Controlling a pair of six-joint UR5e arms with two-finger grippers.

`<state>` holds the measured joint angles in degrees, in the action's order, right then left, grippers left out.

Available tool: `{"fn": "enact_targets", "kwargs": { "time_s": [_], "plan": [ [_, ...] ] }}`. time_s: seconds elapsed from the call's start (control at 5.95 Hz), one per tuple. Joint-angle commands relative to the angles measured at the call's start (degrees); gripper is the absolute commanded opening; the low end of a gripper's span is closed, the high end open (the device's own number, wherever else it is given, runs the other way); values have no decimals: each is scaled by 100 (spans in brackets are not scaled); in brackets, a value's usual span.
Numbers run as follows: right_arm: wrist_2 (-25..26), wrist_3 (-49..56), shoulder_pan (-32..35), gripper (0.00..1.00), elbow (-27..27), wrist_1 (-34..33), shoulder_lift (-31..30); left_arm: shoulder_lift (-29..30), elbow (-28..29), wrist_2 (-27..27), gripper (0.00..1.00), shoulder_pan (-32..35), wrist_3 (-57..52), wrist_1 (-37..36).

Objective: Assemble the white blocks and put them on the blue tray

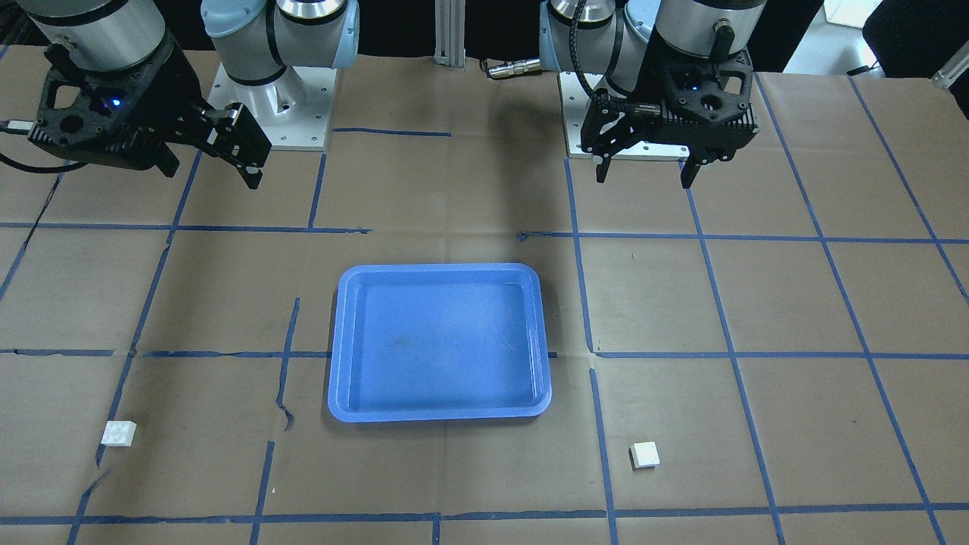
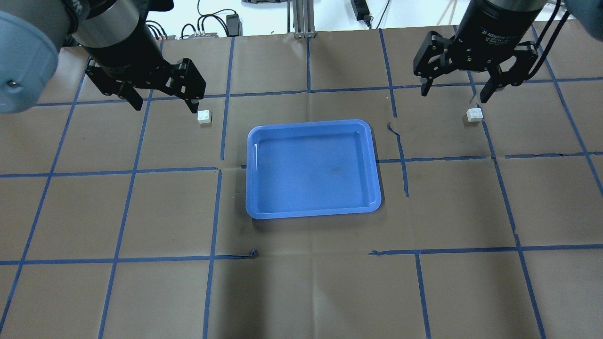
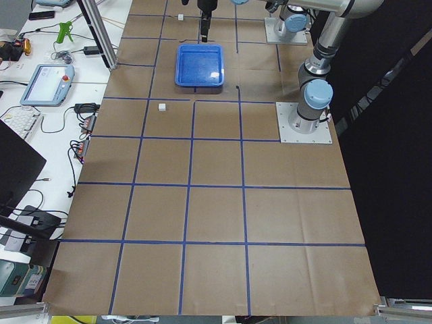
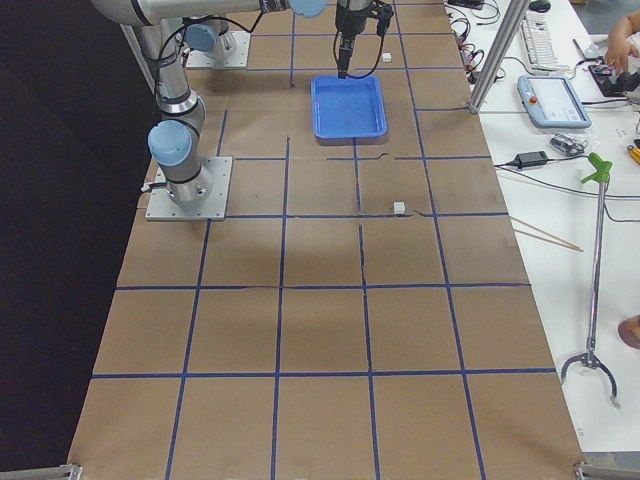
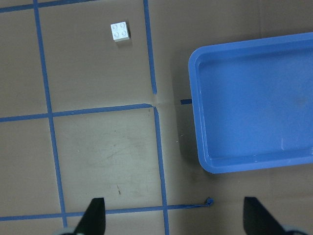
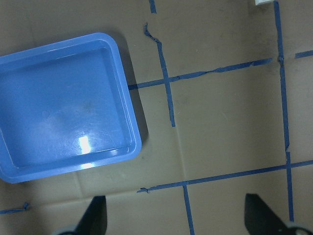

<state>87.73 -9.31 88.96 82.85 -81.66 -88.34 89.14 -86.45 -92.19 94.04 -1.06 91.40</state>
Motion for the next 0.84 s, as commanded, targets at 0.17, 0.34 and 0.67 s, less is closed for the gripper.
{"fn": "enact_targets", "kwargs": {
  "time_s": [0.17, 0.34, 0.67],
  "plan": [
    [7, -9, -1, 100, 12, 18, 18, -10, -4, -9, 99, -9, 0, 0],
    [-11, 8, -1, 100, 47, 1, 36, -10, -4, -9, 99, -9, 0, 9],
    [-2, 105, -10, 100, 65, 27, 36, -10, 5, -1, 99, -9, 0, 0]
  ]
}}
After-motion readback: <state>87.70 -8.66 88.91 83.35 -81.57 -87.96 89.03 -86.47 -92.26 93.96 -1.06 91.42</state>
